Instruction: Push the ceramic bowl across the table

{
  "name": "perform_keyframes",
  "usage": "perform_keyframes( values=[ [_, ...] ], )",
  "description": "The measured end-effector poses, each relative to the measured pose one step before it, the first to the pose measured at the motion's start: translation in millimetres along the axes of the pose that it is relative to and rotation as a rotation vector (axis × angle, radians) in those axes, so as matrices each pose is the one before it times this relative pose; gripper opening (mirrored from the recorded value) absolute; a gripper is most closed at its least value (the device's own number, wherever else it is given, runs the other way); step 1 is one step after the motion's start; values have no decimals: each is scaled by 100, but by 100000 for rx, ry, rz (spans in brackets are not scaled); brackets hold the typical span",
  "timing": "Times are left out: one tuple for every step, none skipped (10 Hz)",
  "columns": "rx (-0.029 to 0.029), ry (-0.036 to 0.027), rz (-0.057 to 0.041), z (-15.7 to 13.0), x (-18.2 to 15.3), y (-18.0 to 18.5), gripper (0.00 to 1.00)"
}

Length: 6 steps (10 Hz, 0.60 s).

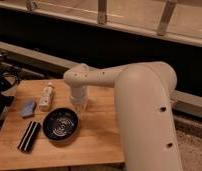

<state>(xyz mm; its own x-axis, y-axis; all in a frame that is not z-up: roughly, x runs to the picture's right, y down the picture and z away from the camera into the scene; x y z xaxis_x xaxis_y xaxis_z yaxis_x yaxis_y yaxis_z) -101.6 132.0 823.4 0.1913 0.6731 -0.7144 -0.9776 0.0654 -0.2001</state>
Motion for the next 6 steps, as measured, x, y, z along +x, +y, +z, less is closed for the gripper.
perform_keyframes(
  values=[
    [-650,848,3330,520,386,-1646,0],
    [-695,1073,2803,772,231,-1192,0],
    [-786,1457,2149,867,238,-681,0],
    [-1526,2272,1777,922,140,-62,4],
    [-294,3019,595,878,250,-63,7],
    [816,1425,-922,770,-102,-106,7]
  ],
)
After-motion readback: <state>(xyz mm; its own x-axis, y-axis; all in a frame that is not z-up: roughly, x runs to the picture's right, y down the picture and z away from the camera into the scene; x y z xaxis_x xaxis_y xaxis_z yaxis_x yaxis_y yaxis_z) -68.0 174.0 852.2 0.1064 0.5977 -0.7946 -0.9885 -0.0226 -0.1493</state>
